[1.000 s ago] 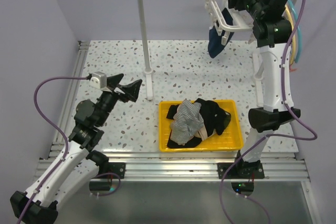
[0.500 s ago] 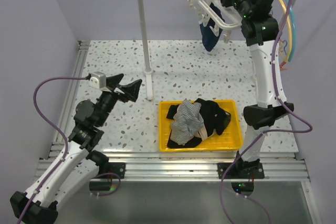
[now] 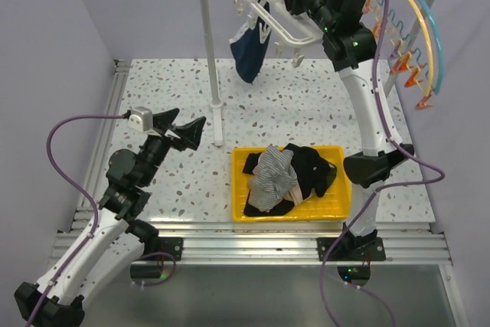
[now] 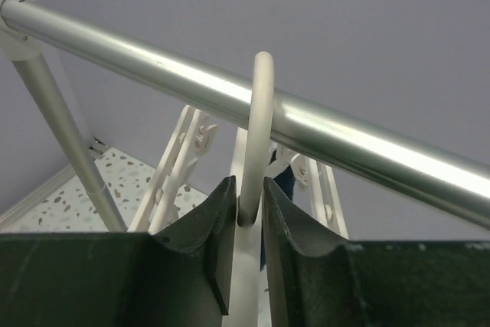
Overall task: Remove the underwear clipped to the hanger
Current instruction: Adjust the hanger on the clothesline.
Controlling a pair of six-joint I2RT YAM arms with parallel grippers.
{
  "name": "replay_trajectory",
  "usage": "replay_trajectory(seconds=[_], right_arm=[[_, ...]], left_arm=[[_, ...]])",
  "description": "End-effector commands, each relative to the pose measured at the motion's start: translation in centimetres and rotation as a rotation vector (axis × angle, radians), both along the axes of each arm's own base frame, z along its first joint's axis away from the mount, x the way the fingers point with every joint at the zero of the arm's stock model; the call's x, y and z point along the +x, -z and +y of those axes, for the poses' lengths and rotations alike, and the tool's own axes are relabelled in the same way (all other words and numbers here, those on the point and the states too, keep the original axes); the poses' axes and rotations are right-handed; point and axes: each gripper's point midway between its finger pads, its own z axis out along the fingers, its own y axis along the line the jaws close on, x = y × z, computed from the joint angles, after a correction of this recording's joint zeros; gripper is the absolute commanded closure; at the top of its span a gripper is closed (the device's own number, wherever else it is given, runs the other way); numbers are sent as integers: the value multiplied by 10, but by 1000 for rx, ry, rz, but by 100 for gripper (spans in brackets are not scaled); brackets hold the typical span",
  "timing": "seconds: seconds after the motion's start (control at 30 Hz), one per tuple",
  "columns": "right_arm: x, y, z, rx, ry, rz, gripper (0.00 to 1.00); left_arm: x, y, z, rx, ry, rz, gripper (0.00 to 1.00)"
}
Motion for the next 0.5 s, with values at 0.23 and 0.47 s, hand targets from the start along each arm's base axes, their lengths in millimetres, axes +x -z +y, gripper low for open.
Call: replay_trajectory(seconds=[0.23, 0.47], right_arm=[[-76, -73, -25, -80, -37, -231, 40], [-139, -79, -30, -257, -144, -332, 20]], left_arm=[[2, -7, 5, -11, -27, -30, 0], [7, -9, 1, 5, -20, -31, 0]])
